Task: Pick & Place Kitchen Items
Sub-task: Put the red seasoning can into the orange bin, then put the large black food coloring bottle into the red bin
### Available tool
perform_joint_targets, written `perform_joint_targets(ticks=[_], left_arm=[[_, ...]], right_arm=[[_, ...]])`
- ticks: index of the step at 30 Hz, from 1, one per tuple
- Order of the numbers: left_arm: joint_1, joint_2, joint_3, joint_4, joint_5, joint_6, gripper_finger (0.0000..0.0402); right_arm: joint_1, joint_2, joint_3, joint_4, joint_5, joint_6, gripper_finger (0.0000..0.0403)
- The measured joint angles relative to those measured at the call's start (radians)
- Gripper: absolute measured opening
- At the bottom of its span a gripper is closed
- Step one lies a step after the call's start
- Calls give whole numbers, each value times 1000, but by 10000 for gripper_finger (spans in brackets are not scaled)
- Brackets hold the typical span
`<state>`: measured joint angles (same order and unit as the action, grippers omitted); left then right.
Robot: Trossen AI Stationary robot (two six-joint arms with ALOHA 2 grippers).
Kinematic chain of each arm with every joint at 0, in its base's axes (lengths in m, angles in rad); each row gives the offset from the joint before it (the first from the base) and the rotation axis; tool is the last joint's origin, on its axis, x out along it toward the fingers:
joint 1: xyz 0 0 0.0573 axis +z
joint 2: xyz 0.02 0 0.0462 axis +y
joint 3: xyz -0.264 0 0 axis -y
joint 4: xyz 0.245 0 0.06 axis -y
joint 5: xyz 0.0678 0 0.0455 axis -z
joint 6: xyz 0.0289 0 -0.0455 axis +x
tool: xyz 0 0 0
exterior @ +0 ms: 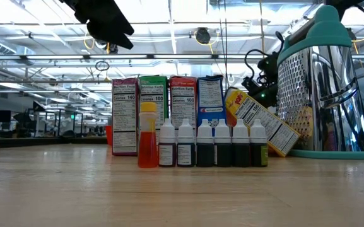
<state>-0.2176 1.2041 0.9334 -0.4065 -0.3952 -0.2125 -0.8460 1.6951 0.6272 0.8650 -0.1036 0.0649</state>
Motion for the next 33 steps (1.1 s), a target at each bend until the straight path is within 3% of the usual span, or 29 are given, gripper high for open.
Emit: perform_joint_targets(ticks=[9,14,19,24,33], left_arm=[[0,0,1,0,0,-6,351],[0,0,1,0,0,-10,351],[0,0,1,-7,0,-22,351],[0,0,1,-8,0,-22,351],[0,0,1,-8,0,-21,351]], right_arm=[[37,-1,0,38,-1,-1,228],[58,-64,0,31,-1,-22,228],[90,-204,0,-102,-7,-34,228],[141,-321,0,-310,-127,-93,226],[215,-378,0,-402,-191,-114,226]])
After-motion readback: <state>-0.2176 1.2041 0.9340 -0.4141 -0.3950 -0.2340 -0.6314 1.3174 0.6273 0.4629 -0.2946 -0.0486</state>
